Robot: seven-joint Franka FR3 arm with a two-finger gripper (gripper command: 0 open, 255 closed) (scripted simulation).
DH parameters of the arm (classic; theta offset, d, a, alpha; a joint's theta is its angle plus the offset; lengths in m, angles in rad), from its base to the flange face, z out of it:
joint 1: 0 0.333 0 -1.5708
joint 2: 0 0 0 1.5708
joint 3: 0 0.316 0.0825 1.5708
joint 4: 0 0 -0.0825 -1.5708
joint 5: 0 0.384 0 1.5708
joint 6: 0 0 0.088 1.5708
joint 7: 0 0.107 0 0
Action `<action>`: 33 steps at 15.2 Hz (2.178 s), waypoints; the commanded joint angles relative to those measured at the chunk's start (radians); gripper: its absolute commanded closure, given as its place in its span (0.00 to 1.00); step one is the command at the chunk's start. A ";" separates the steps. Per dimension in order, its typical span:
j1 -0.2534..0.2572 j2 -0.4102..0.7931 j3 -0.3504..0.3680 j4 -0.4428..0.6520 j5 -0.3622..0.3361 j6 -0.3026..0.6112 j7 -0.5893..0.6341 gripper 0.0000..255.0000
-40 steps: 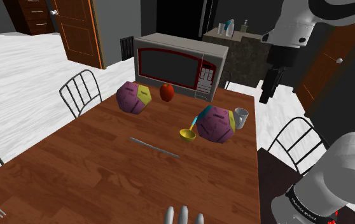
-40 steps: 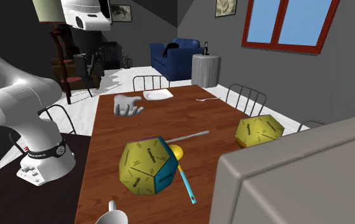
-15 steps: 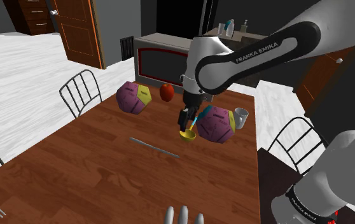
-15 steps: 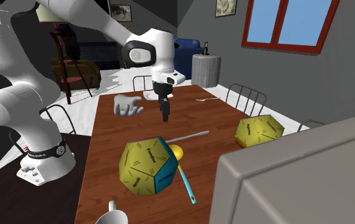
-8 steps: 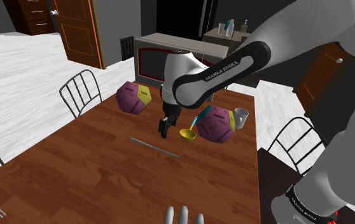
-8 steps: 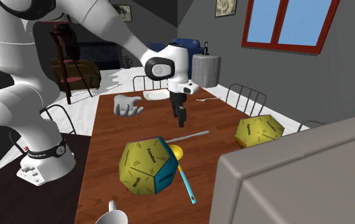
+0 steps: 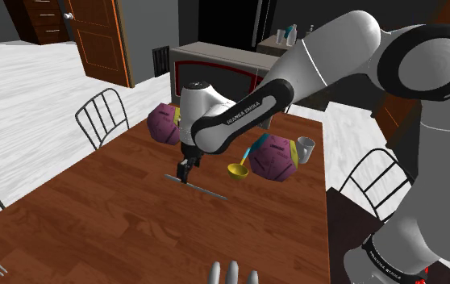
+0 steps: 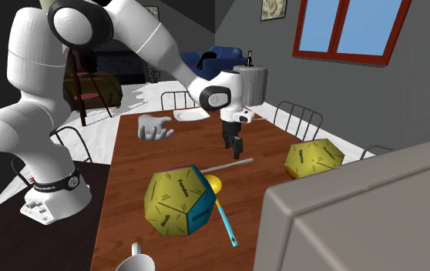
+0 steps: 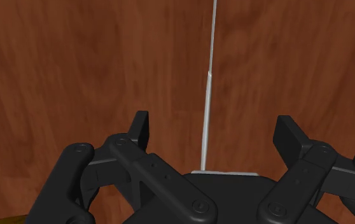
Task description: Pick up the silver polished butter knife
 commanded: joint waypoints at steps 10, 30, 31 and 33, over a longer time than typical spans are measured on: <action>0.022 0.093 -0.020 0.023 -0.033 0.072 0.021 1.00; 0.005 -0.007 0.004 0.031 0.001 -0.035 -0.001 1.00; 0.003 -0.015 0.006 0.033 0.004 -0.045 -0.003 1.00; 0.001 -0.032 0.009 0.037 0.010 -0.066 -0.007 1.00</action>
